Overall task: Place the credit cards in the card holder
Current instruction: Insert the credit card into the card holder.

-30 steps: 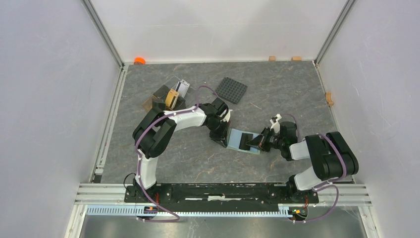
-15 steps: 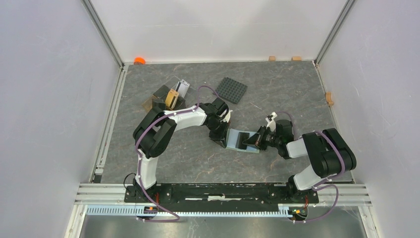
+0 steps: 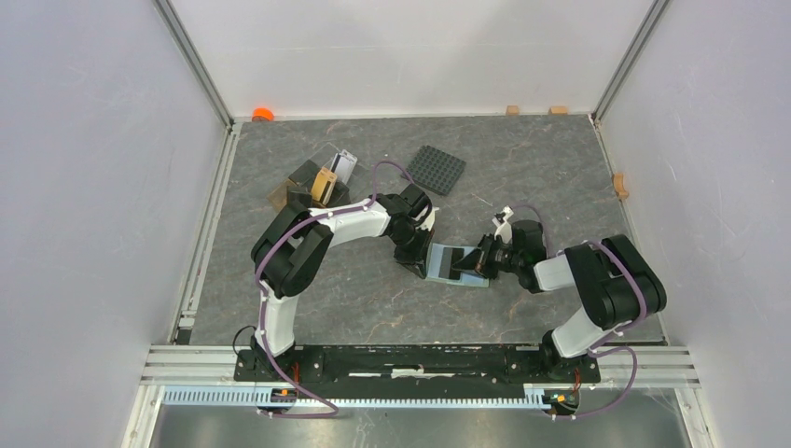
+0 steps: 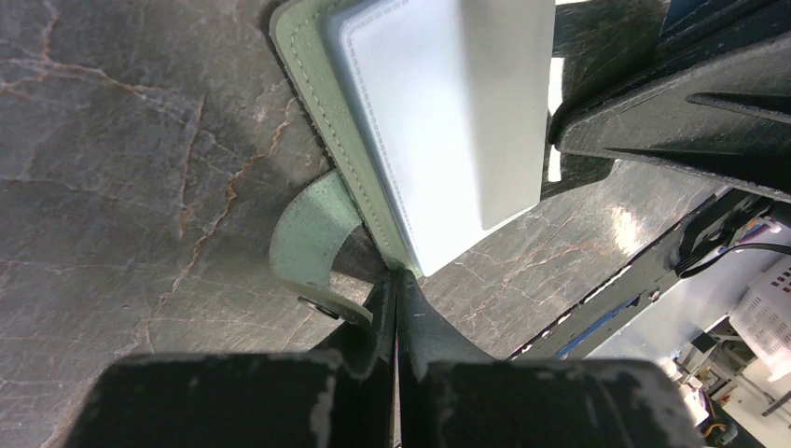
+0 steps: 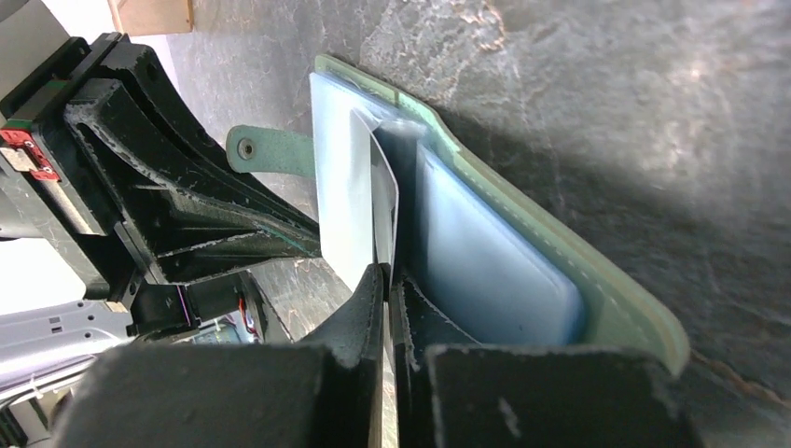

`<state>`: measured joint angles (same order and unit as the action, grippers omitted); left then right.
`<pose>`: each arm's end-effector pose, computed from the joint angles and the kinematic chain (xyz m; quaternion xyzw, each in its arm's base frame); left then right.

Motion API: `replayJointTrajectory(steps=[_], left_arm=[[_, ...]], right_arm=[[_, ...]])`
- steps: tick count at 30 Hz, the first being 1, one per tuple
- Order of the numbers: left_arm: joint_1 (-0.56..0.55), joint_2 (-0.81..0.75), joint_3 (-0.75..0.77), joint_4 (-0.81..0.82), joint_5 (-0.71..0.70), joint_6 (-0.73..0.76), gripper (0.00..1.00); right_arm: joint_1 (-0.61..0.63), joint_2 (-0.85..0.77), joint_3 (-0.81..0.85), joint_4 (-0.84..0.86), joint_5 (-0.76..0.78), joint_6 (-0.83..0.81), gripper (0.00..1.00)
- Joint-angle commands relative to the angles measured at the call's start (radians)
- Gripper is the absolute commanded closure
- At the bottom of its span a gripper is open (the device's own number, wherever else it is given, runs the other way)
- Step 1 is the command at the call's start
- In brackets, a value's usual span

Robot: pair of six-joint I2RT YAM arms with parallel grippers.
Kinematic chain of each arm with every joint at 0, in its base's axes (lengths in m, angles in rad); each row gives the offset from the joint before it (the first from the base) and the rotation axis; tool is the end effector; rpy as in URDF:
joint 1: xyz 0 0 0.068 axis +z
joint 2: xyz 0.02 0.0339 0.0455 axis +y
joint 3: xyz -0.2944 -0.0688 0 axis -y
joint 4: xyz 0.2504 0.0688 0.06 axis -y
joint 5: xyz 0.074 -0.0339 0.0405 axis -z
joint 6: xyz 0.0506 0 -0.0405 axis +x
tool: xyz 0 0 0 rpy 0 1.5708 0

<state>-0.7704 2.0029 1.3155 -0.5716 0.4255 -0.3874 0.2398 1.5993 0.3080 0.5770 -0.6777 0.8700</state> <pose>0.2809 -0.3017 0.1540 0.2160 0.9417 -0.2576 0.0129 0.2264 0.0880 0.1094 0.1346 0.8585 0.4634 0.1736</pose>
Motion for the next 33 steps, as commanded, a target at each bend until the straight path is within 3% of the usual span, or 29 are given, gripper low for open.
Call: replayJointTrajectory(steps=[1,10,17,25,33], left_arm=[[-0.017,0.022,0.027,0.047,0.032,0.037,0.98],[-0.013,0.018,0.019,0.044,0.007,0.018,0.98],[-0.009,0.005,0.018,0.041,-0.013,0.016,0.98],[-0.009,0.003,0.019,0.041,-0.007,0.013,0.98],[-0.009,0.0,0.02,0.044,0.004,0.011,0.98]], right_arm=[[0.035,0.041,0.039,-0.136,0.094,-0.089,0.93],[0.062,-0.032,0.144,-0.369,0.226,-0.246,0.84],[0.064,-0.132,0.219,-0.541,0.33,-0.35,0.71],[0.065,-0.195,0.265,-0.637,0.379,-0.422,0.54],[0.075,-0.205,0.331,-0.741,0.397,-0.604,0.4]])
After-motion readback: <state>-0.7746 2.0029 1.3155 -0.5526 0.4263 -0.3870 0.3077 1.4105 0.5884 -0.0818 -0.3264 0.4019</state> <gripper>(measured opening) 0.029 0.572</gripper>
